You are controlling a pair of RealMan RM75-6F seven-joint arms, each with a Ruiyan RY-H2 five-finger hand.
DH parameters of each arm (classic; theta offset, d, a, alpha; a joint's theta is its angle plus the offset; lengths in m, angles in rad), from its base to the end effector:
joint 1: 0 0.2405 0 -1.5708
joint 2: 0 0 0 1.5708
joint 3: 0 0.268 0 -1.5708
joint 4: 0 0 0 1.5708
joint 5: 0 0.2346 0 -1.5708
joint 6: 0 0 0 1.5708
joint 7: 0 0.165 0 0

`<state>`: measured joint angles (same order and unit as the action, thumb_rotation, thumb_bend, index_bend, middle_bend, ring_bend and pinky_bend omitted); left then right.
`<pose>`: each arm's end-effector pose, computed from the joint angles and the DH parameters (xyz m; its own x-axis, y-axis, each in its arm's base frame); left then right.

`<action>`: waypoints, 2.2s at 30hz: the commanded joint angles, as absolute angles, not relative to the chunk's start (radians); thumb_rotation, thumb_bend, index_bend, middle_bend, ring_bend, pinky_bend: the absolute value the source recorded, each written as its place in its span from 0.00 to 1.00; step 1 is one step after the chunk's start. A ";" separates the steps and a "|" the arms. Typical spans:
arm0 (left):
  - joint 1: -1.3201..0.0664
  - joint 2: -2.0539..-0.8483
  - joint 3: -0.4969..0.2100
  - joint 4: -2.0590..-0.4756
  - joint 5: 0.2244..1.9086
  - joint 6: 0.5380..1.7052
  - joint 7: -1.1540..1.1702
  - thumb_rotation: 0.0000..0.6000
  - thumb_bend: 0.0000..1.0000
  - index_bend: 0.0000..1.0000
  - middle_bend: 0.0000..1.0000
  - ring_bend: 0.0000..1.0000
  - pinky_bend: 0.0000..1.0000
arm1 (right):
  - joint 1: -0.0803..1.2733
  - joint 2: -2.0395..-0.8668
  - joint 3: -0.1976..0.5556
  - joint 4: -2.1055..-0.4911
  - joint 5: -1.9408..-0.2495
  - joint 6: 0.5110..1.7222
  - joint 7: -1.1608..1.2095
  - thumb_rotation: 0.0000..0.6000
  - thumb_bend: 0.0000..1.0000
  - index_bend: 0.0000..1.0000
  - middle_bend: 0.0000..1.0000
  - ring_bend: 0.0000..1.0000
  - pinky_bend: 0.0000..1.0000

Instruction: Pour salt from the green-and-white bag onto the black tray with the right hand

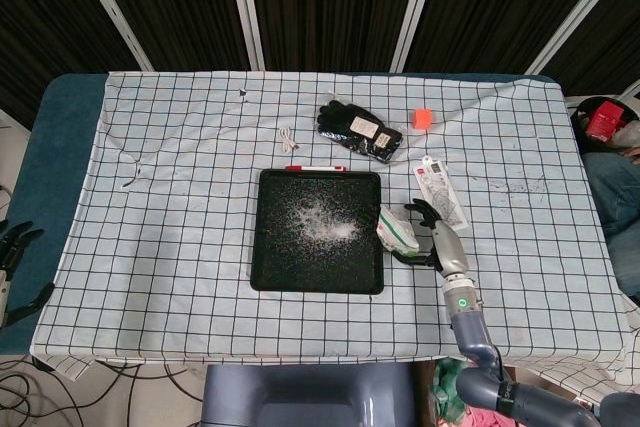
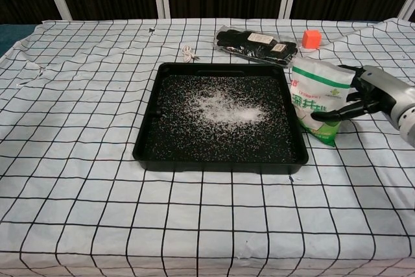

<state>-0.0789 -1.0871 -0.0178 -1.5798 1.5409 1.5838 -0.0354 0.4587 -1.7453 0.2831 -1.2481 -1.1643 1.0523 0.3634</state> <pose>-0.3321 0.1958 0.1633 0.4216 -0.0653 0.9044 0.9043 -0.0428 -0.4246 -0.2454 -0.3500 -0.0633 -0.3452 -0.1854 0.9201 -0.9383 0.0924 -0.3334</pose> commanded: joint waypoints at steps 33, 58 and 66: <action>-0.074 -1.076 -0.025 -1.596 1.534 1.548 -0.024 1.00 0.26 0.18 0.12 0.00 0.06 | 0.494 -1.837 0.306 -1.097 -1.183 1.051 0.370 1.00 0.29 0.42 0.35 0.39 0.30; -0.063 -1.073 -0.036 -1.600 1.538 1.564 -0.029 1.00 0.26 0.18 0.12 0.00 0.06 | 0.539 -1.513 0.274 -1.210 -1.356 0.982 0.392 1.00 0.36 0.47 0.42 0.47 0.44; -0.062 -1.082 -0.037 -1.598 1.554 1.576 -0.021 1.00 0.26 0.18 0.12 0.00 0.06 | 0.626 -1.313 0.249 -1.364 -1.403 0.838 0.231 1.00 0.36 0.47 0.42 0.47 0.46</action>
